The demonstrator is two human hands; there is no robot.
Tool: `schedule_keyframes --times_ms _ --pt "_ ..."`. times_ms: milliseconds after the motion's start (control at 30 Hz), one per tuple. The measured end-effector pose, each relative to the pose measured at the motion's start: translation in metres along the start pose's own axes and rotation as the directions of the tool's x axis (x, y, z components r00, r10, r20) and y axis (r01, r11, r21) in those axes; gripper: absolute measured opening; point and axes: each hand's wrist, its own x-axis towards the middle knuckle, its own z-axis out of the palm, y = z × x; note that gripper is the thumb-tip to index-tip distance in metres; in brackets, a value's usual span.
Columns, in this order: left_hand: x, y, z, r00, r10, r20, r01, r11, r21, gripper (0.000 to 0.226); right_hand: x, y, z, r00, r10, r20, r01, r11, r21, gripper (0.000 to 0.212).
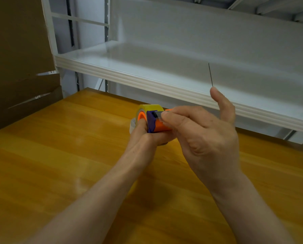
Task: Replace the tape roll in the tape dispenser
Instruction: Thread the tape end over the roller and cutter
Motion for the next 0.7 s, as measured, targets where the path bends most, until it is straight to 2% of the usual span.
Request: schedule_keyframes --times_ms 167,433,600,700 --pt "-0.003 0.003 0.0 0.997 -0.058 0.052 0.059 0.998 -0.017 0.022 -0.008 -0.001 0.012 0.995 -0.026 -0.096 0.028 0.999 0.016 0.019" --pt "-0.009 0.007 0.001 0.978 -0.189 0.091 0.197 0.975 -0.099 0.009 -0.015 0.001 0.027 0.994 -0.01 -0.105 0.008 1.0 -0.014 0.031" --pt "-0.008 0.008 -0.002 0.966 -0.256 0.046 0.26 0.957 -0.128 0.009 -0.017 0.003 0.026 0.994 -0.031 -0.107 0.028 0.999 -0.033 0.034" --pt "-0.007 0.008 -0.003 0.967 -0.254 0.025 0.255 0.957 -0.137 0.021 -0.018 0.001 0.028 0.995 -0.031 -0.099 0.027 0.999 -0.04 0.031"
